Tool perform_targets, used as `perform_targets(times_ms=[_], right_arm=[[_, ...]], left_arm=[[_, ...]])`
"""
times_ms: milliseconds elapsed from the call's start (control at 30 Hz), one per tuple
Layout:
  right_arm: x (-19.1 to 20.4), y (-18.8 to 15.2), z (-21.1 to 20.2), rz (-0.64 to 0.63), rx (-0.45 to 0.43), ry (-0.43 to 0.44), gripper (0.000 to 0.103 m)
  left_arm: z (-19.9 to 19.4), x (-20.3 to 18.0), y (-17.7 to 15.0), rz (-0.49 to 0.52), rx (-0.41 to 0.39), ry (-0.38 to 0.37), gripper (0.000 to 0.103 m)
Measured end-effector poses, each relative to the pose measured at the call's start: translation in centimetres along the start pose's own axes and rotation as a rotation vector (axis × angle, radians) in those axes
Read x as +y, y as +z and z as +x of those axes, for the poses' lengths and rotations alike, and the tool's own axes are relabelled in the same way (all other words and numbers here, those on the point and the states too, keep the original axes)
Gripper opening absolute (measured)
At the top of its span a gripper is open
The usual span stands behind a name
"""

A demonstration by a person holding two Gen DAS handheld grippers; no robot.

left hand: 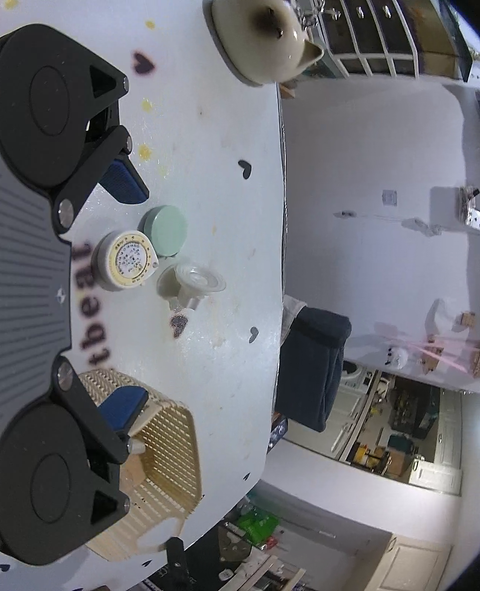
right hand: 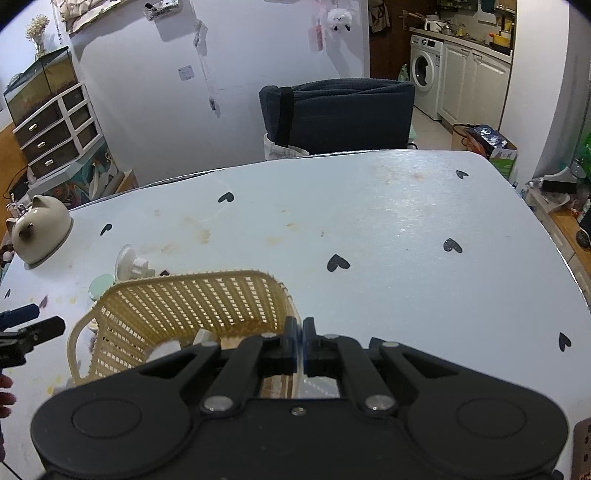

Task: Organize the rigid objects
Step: 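Withdraw the left gripper and move it to the round cream tape-measure tin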

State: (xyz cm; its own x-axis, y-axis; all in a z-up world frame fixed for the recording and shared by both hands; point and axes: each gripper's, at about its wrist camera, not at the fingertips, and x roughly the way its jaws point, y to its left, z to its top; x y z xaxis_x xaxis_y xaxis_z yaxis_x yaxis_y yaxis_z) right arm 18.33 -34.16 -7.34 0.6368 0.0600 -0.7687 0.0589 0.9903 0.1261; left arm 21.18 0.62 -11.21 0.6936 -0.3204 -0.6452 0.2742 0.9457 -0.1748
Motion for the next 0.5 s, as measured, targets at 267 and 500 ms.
perform_targets(times_ms=[267, 500], right_arm=[[0.3, 0.2, 0.2, 0.007, 0.024, -0.022, 0.004], [0.7, 0.4, 0.4, 0.017, 0.032, -0.043, 0.004]], left_arm=[[2.7, 1.3, -0.2, -0.025, 0.025, -0.023, 0.103], [5.0, 1.9, -0.6, -0.013, 0.060, -0.047, 0.103]])
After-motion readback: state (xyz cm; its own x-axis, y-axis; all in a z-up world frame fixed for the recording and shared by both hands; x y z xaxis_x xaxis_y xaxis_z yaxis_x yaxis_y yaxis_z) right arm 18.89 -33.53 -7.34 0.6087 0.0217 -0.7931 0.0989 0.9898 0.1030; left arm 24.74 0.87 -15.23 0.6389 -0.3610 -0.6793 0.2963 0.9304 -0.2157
